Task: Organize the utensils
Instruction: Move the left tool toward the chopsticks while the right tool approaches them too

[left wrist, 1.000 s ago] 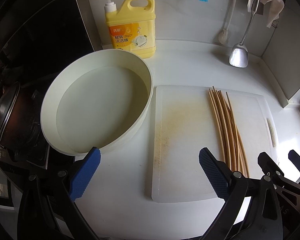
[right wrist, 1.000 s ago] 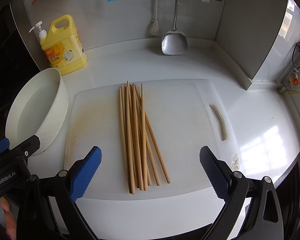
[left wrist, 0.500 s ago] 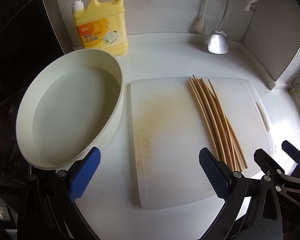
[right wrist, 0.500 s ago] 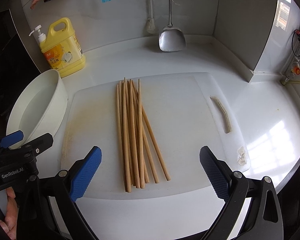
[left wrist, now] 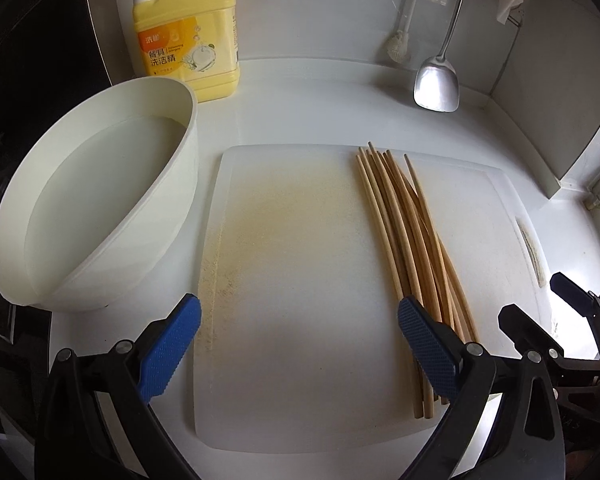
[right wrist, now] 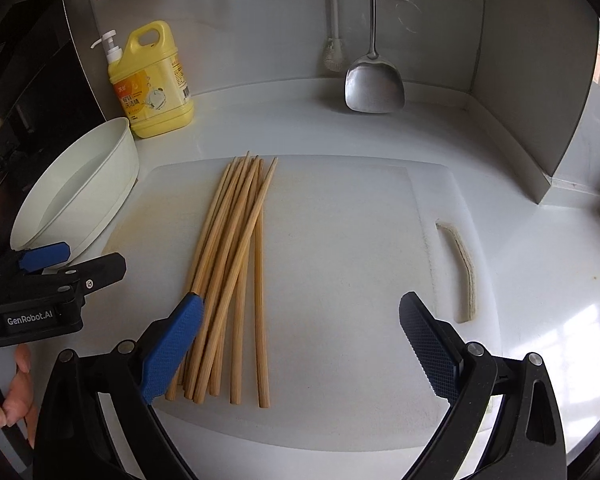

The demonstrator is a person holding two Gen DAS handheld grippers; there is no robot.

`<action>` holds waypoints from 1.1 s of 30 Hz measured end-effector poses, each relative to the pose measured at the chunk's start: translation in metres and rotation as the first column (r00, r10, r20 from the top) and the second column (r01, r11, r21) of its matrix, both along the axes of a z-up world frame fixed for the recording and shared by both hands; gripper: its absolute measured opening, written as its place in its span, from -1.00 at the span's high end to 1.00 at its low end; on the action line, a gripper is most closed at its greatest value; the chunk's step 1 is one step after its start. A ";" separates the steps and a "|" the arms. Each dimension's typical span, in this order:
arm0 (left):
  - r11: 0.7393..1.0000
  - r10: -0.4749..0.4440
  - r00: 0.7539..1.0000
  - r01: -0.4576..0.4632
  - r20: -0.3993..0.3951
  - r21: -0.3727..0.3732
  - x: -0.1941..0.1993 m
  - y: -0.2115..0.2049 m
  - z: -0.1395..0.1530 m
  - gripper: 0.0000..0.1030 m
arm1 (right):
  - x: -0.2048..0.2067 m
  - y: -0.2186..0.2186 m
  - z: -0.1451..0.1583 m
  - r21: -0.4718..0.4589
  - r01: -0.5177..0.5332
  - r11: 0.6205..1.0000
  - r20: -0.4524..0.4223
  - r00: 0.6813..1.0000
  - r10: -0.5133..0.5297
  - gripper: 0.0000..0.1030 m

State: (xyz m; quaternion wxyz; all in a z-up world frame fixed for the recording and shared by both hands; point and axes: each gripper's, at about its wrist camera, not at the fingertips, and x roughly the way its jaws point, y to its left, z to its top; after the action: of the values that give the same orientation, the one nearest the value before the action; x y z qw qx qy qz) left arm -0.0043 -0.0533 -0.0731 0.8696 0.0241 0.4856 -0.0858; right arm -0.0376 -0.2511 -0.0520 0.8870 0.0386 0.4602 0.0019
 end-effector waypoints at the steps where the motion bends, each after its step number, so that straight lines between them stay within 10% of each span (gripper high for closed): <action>1: 1.000 0.008 1.000 -0.008 0.013 0.013 -0.001 -0.002 0.000 -0.88 | 0.003 -0.001 -0.004 -0.010 0.001 1.000 0.000 1.000 -0.001 -0.82; 33: 1.000 0.004 0.998 -0.003 0.066 -0.015 0.017 -0.016 -0.032 -0.88 | 0.043 0.010 -0.041 -0.173 0.012 0.985 0.019 1.000 -0.009 -0.69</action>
State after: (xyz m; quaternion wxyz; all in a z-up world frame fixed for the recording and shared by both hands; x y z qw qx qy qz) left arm 0.0124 -0.0688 -0.1049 0.8855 0.0198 0.4560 -0.0869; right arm 0.0057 -0.2415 -0.0931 0.8911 -0.0364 0.4503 -0.0425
